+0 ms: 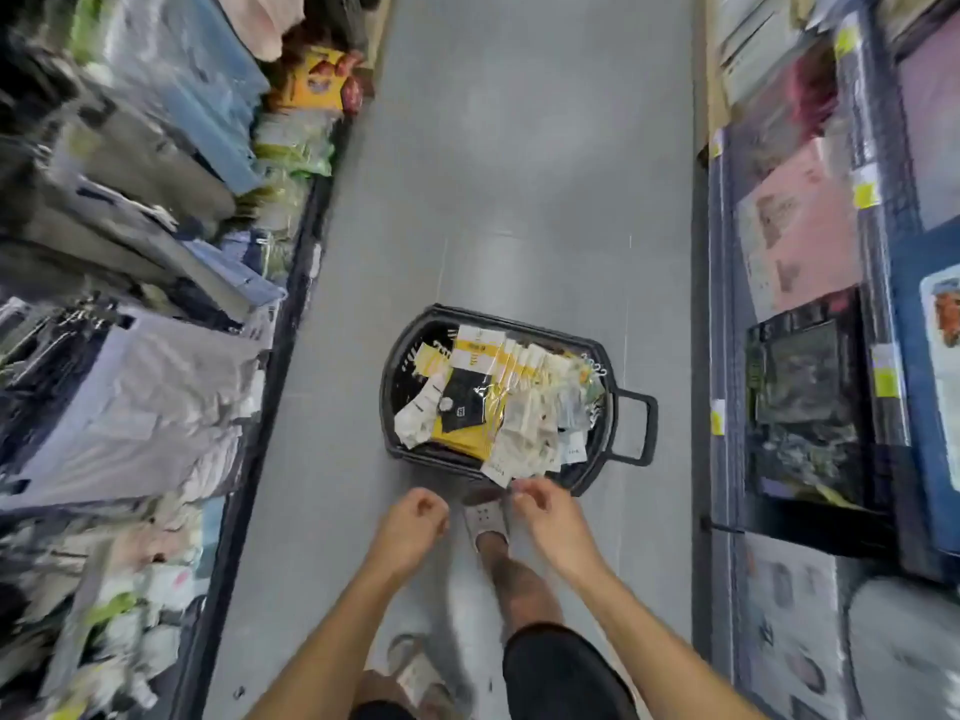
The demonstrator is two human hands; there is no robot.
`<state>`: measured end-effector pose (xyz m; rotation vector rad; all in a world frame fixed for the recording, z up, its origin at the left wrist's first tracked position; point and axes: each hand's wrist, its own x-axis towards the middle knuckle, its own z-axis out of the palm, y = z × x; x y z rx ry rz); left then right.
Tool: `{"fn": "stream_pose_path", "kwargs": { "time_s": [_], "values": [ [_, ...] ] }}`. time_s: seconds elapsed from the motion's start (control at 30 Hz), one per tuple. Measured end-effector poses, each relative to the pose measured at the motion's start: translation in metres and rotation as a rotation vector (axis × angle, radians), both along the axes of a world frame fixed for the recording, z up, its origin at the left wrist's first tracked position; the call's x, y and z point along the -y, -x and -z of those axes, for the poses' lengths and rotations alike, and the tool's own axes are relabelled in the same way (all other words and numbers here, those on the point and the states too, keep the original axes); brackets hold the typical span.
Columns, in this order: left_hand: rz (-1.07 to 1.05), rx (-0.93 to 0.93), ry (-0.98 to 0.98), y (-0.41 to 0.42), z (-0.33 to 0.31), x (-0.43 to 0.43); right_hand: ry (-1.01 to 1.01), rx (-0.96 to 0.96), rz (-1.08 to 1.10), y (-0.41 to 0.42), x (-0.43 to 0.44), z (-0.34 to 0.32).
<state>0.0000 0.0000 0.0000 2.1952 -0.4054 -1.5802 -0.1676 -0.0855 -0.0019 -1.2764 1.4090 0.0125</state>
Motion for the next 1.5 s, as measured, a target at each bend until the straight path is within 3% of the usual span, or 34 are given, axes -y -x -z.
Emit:
{"fn": "stream_pose_path", "kwargs": {
  "time_s": [0.13,0.23,0.33,0.4,0.6,0.8,0.93,1.1,1.27,1.4,1.5],
  "values": [
    [0.020,0.106,0.011,-0.046,0.085,0.086,-0.047,-0.007,0.197,-0.058,0.082,0.083],
    [0.134,0.165,0.012,-0.064,0.153,0.134,-0.164,0.017,0.180,-0.090,0.106,0.150],
    [0.174,0.138,-0.008,-0.073,0.213,0.160,-0.102,-0.112,0.132,-0.105,0.108,0.204],
    [0.136,0.102,-0.017,-0.074,0.246,0.168,-0.031,-0.178,0.282,-0.107,0.109,0.230],
    [0.092,0.013,0.016,-0.076,0.297,0.174,-0.117,-0.127,0.457,-0.115,0.117,0.267],
    [0.039,-0.209,0.042,-0.076,0.313,0.159,-0.066,-0.332,0.576,-0.123,0.133,0.277],
    [0.000,-0.267,0.073,-0.074,0.319,0.153,0.136,-0.402,0.355,-0.117,0.131,0.271],
    [-0.027,-0.269,0.175,-0.074,0.313,0.150,0.167,-0.147,0.305,-0.130,0.123,0.266],
    [-0.127,-0.350,0.306,-0.087,0.280,0.146,0.320,-0.022,0.327,-0.137,0.119,0.242],
    [-0.155,-0.412,0.400,-0.105,0.228,0.142,0.399,0.159,0.317,-0.139,0.118,0.187],
    [-0.102,-0.392,0.509,-0.122,0.166,0.138,0.349,0.305,0.275,-0.136,0.122,0.128]
  ]
}}
